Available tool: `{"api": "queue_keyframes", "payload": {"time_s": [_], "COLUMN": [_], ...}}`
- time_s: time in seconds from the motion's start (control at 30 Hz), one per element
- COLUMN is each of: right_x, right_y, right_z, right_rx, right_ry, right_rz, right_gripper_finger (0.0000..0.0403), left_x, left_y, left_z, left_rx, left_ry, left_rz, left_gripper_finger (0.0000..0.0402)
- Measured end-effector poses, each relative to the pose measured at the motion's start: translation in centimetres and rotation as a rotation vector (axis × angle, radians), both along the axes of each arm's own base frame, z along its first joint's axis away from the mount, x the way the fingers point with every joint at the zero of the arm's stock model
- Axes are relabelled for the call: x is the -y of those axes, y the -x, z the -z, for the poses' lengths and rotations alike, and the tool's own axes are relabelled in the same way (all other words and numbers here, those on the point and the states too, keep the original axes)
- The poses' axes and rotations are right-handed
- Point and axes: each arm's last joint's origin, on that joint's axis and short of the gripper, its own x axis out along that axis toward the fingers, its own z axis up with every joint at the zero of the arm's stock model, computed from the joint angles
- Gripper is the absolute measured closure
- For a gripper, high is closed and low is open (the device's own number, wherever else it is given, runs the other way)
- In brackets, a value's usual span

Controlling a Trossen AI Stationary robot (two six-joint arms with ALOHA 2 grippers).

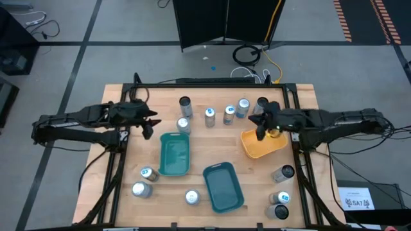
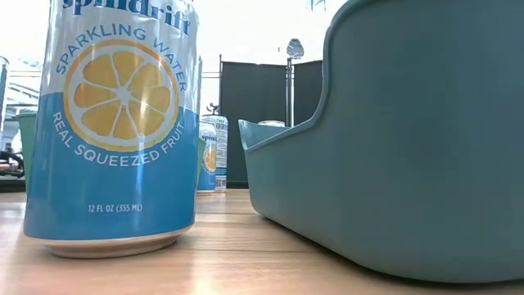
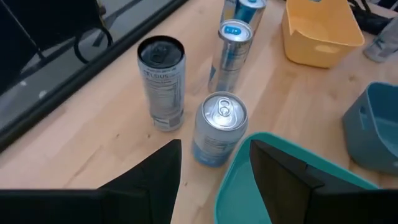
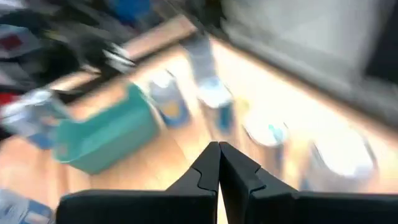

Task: Sort soda cans
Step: Move the blue bin to the center of the table

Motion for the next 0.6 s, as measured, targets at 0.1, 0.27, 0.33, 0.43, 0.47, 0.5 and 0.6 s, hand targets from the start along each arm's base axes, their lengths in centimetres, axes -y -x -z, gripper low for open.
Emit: {"api": "queue_keyframes", "payload": {"time_s": [0.1,0.27,0.33,0.43,0.47,0.5,0.6], "right_x": [0.5,0.4,0.3,0.1,0.0,-0.1,-0.4], "right_y": [-0.4,-2.1,-2.7,-3.6,-3.9,-4.2,-5.1], "right_z": [0.1,0.7,1.0,1.6,1.9,2.1,2.6], "right_rx": [-0.157,-0.199,-0.185,-0.189,-0.204,-0.219,-0.222], "right_ry": [-0.2,-0.386,-0.421,-0.513,-0.539,-0.557,-0.585], "right_rz": [0.142,0.15,0.172,0.185,0.173,0.161,0.133], "right_gripper_finger": [0.0403,0.0403,0.0403,0.0403,0.0403,0.0403,0.0403], "left_x": [0.0,0.0,0.0,0.0,0.0,0.0,0.0], "left_y": [0.4,0.4,0.4,0.4,0.4,0.4,0.4], "left_z": [-0.2,-0.2,-0.2,-0.2,-0.2,-0.2,-0.2], "left_rx": [0.013,0.002,-0.003,-0.009,-0.01,-0.011,-0.016], "left_ry": [-0.026,-0.053,-0.063,-0.078,-0.079,-0.08,-0.089], "left_rz": [0.013,0.006,0.014,0.024,0.026,0.026,0.034], "left_gripper_finger": [0.02,0.02,0.02,0.02,0.02,0.02,0.02]}}
